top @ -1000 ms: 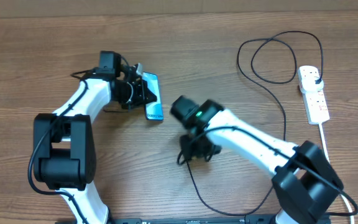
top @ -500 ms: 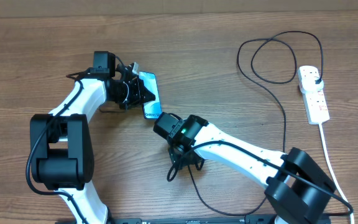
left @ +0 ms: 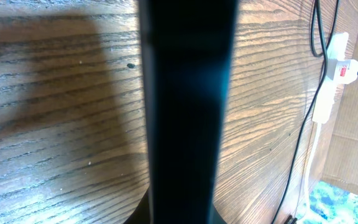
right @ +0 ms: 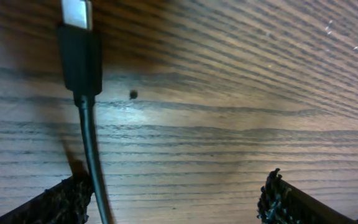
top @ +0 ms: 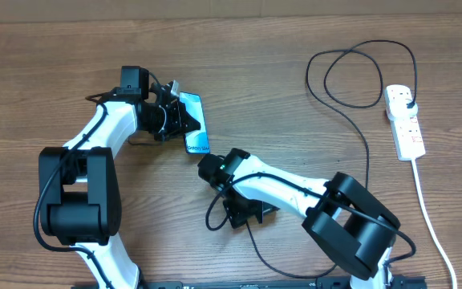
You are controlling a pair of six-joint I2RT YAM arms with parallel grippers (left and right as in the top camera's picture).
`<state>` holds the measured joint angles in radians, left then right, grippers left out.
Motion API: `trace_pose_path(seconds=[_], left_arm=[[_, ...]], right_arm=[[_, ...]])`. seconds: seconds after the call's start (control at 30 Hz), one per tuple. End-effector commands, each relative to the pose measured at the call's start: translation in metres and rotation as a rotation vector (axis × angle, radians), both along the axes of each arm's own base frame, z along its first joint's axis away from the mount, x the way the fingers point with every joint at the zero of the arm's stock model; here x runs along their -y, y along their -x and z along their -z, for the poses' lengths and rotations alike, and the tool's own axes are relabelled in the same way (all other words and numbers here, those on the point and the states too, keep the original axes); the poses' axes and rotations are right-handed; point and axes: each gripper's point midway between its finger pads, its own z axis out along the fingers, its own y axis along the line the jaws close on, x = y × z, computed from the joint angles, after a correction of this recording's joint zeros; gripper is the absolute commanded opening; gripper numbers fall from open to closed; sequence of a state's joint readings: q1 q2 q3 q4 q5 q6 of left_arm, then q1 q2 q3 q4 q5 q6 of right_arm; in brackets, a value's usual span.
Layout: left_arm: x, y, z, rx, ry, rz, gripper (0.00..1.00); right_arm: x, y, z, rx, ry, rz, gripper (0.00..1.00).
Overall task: Plug charger to phone and switch on socket
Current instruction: 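Lower the right gripper onto the black cable's USB-C plug and grasp it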
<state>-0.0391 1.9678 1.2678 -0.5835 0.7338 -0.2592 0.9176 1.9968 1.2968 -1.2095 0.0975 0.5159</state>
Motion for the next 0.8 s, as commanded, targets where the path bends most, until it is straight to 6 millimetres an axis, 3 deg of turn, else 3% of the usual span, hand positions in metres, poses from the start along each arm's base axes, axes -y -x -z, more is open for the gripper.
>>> trace_pose_path(seconds=[0.0, 0.07, 0.37, 0.5, 0.77], left_arm=[[0.007, 0.001, -0.006, 0.015, 0.037, 0.028, 0.04], [0.007, 0.001, -0.006, 0.015, 0.037, 0.027, 0.04], [0.007, 0.000, -0.006, 0.022, 0.038, 0.028, 0.04], [0.007, 0.000, -0.006, 0.021, 0.037, 0.027, 0.04], [0.007, 0.000, -0.006, 0.022, 0.037, 0.029, 0.04]], right_arm=[[0.041, -0.018, 0.026, 0.035, 0.168, 0.030, 0.91], [0.048, -0.025, 0.026, 0.034, 0.166, 0.066, 0.96], [0.093, -0.040, 0.022, -0.042, 0.189, 0.241, 0.98], [0.095, -0.047, 0.024, -0.028, 0.171, 0.263, 1.00], [0.077, -0.066, 0.034, 0.028, 0.072, 0.247, 1.00]])
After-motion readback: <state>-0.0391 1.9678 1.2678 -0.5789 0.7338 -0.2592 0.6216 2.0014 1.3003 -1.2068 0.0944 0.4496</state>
